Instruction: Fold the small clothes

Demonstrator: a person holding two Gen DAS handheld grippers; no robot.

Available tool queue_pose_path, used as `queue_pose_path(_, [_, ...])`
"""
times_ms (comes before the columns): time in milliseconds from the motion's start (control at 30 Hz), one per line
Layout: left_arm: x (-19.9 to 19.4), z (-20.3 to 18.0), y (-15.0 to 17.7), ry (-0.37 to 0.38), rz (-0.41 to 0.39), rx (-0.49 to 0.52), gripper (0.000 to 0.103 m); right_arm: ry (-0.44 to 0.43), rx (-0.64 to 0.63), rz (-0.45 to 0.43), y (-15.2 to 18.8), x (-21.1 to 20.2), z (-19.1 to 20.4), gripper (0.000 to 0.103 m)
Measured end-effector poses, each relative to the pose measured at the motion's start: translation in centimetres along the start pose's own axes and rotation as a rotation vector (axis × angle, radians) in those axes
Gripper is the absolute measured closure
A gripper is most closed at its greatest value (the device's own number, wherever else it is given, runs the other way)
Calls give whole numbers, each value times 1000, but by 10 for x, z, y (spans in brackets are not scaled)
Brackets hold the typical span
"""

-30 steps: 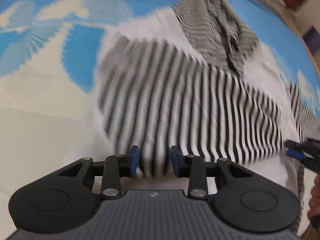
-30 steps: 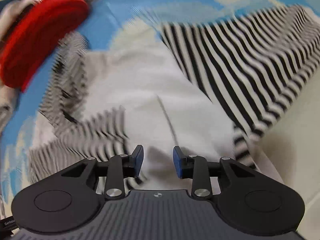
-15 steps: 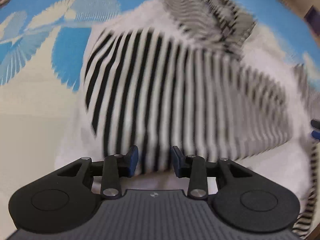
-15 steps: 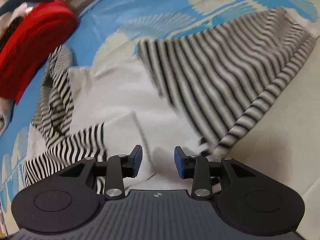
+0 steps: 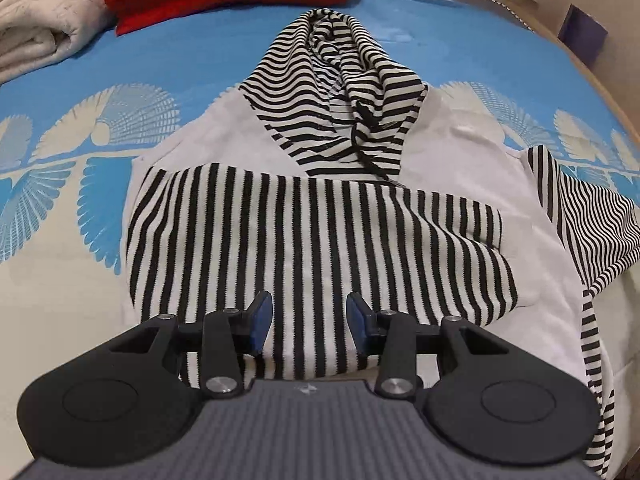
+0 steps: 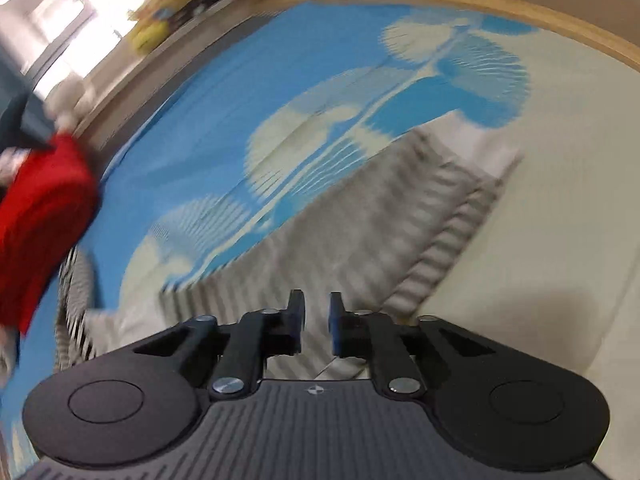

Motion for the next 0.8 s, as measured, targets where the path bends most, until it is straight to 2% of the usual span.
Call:
queue_pose_path(100, [3,-1,-1,4,4,-6,58,50,58,-55,-14,-3,-27,88])
queue_pose_path(133, [4,0,-1,2,8,-10,58,59,86,-56,-16,-1,-36,84])
queue_pose_path(200, [6,2,-2,0,15,-18,58,57,143,-29,-20,7,-54,58])
queue_pose_path(367, [8,-1,-3,1,22,-14,58,87,215,-13,-18,27,-83,58])
queue_pose_path(467, [8,-1,-3,2,21,-11,58,41,280,-12,-17,41,-96,58])
queue_pose_path(667, [10,2,-4,-3,25,-19,58,1,322,-101,-18,50,-100,58])
queue_pose_path(733, [10,3,-5,-2,25,-21,58,9,323,-121,-19,51,-99,74])
queue_pose_path(767, [9,4,-5,-2,23,-22,58,21,324,-127,-19,51,-99,96])
queue_pose_path(800, [9,5,-6,-2,23,-23,58,29,325,-133,-20,50,-98,100])
Point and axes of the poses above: each gripper's, at about its wrist camera, not at the fingertips, and x roughly the way its jaws point, z to its left, y to its underside, the point moved 3 cm from there along x, roughly the way its jaws point, and after that the axes turned 15 degrees about -y, right-handed, at the moved point
